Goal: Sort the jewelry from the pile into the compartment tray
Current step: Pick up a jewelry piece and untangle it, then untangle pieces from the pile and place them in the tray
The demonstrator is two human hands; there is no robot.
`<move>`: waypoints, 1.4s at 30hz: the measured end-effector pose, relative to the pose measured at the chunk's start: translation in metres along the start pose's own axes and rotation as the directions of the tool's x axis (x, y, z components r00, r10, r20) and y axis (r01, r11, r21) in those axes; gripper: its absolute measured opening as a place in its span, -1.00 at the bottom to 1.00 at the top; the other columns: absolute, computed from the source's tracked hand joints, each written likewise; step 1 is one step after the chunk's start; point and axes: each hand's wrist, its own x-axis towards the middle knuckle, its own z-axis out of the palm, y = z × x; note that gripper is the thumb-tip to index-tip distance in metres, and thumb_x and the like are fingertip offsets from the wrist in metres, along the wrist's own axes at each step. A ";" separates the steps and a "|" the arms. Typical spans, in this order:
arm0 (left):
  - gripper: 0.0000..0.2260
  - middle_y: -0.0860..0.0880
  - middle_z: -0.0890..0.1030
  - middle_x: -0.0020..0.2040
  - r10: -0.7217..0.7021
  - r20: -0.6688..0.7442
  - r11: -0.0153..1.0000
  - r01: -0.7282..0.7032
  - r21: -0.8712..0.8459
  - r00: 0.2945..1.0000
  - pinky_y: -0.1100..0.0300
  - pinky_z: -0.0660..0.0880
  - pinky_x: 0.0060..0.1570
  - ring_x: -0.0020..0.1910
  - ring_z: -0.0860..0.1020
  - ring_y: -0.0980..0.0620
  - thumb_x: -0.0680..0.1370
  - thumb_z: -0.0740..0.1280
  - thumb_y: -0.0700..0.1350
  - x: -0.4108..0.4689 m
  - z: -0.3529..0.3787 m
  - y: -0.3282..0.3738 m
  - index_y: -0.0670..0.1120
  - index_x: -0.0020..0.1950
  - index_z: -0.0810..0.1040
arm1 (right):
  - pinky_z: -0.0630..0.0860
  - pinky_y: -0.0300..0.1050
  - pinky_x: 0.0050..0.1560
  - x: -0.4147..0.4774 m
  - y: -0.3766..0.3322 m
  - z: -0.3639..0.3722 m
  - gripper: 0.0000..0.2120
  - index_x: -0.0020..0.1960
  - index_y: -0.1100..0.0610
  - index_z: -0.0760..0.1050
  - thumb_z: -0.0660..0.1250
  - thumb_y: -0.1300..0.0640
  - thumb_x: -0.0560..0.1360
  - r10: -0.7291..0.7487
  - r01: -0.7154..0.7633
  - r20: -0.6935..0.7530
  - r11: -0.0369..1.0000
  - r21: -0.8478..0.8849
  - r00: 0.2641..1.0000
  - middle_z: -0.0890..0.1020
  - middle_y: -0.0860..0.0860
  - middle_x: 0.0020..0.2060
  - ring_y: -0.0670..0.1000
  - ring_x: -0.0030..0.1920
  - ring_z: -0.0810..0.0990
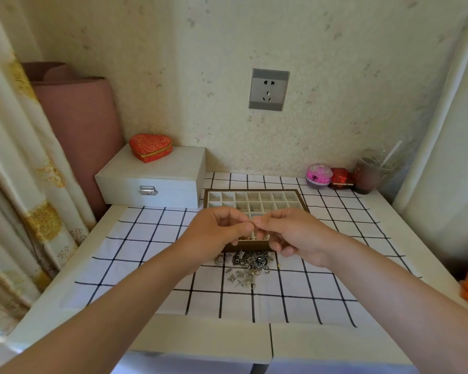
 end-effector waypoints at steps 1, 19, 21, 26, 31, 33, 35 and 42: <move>-0.93 0.07 0.66 -0.26 0.005 -0.008 1.000 -0.005 -0.003 1.000 0.44 0.40 -0.39 -0.35 0.52 0.17 0.50 0.47 -0.13 0.002 0.000 0.001 -0.08 -0.03 0.67 | 0.18 -0.26 -0.51 0.001 -0.001 -0.001 -0.84 -0.11 0.14 0.66 0.41 0.06 0.56 -0.009 0.009 -0.004 1.000 0.012 1.000 0.65 0.03 -0.26 -0.05 -0.43 0.41; -0.89 0.08 0.71 -0.15 0.032 -0.183 0.999 -0.027 0.029 0.983 0.35 0.45 -0.34 -0.29 0.61 0.13 0.60 0.34 -0.06 0.077 0.005 0.013 -0.02 -0.04 0.66 | 0.39 -0.33 -0.47 0.065 -0.035 -0.025 -0.88 -0.03 0.11 0.68 0.37 0.13 0.59 -0.340 0.266 -0.184 0.904 -0.335 0.922 0.73 0.03 -0.18 -0.09 -0.48 0.47; -0.90 0.06 0.71 -0.13 0.064 -0.201 0.994 -0.044 0.101 0.977 0.29 0.47 -0.23 -0.22 0.62 0.12 0.59 0.33 -0.06 0.084 0.004 0.007 0.02 -0.05 0.64 | 0.44 -0.30 -0.38 0.075 -0.033 -0.028 -0.86 -0.11 0.07 0.67 0.37 0.10 0.59 -0.382 0.269 -0.186 0.854 -0.446 0.905 0.72 -0.03 -0.20 -0.17 -0.50 0.48; -0.82 0.16 0.61 0.08 0.184 -0.106 0.819 -0.093 0.566 0.977 0.13 0.46 0.13 0.12 0.52 0.13 0.62 0.28 0.03 0.096 -0.009 -0.015 0.12 0.20 0.56 | 0.54 -0.09 0.01 0.098 -0.020 -0.036 -0.90 -0.08 -0.06 0.61 0.35 0.05 0.59 -0.451 0.221 -0.134 0.649 -0.728 0.883 0.64 -0.16 -0.14 -0.16 -0.11 0.58; -0.53 0.02 0.37 0.47 0.128 0.108 0.533 -0.160 0.830 0.986 -0.08 0.21 0.43 0.46 0.22 -0.04 0.59 0.25 0.16 0.099 -0.013 -0.034 0.14 0.49 0.33 | 0.62 -0.01 -0.03 0.112 -0.013 -0.037 -0.88 -0.11 -0.06 0.66 0.37 0.02 0.57 -0.359 0.097 -0.052 0.387 -0.917 0.932 0.63 -0.20 -0.21 -0.14 -0.18 0.60; -0.45 0.01 0.24 0.55 0.092 0.141 0.511 -0.168 0.843 0.986 -0.11 0.13 0.48 0.53 0.11 -0.04 0.57 0.25 0.20 0.100 -0.010 -0.041 0.15 0.54 0.23 | 0.62 0.00 -0.05 0.115 -0.012 -0.035 -0.89 -0.10 -0.06 0.66 0.37 0.01 0.56 -0.335 0.070 -0.042 0.317 -0.946 0.941 0.65 -0.15 -0.21 -0.09 -0.18 0.62; -0.43 0.01 0.18 0.58 0.099 0.149 0.492 -0.178 0.852 0.984 -0.11 0.09 0.49 0.55 0.07 -0.04 0.57 0.23 0.23 0.101 -0.010 -0.045 0.16 0.55 0.20 | 0.61 -0.02 -0.06 0.115 -0.013 -0.033 -0.89 -0.06 -0.06 0.66 0.35 -0.01 0.57 -0.315 0.050 -0.034 0.256 -0.966 0.949 0.66 -0.12 -0.18 -0.05 -0.16 0.62; -0.43 0.01 0.17 0.58 0.131 0.162 0.478 -0.206 0.854 0.978 -0.11 0.07 0.50 0.56 0.07 -0.01 0.59 0.15 0.29 0.100 -0.012 -0.052 0.16 0.56 0.18 | 0.52 -0.14 -0.31 0.115 -0.015 -0.025 -0.77 -0.25 0.00 0.61 0.28 0.06 0.55 -0.333 0.028 0.006 0.060 -0.998 0.943 0.62 -0.07 -0.34 -0.06 -0.33 0.57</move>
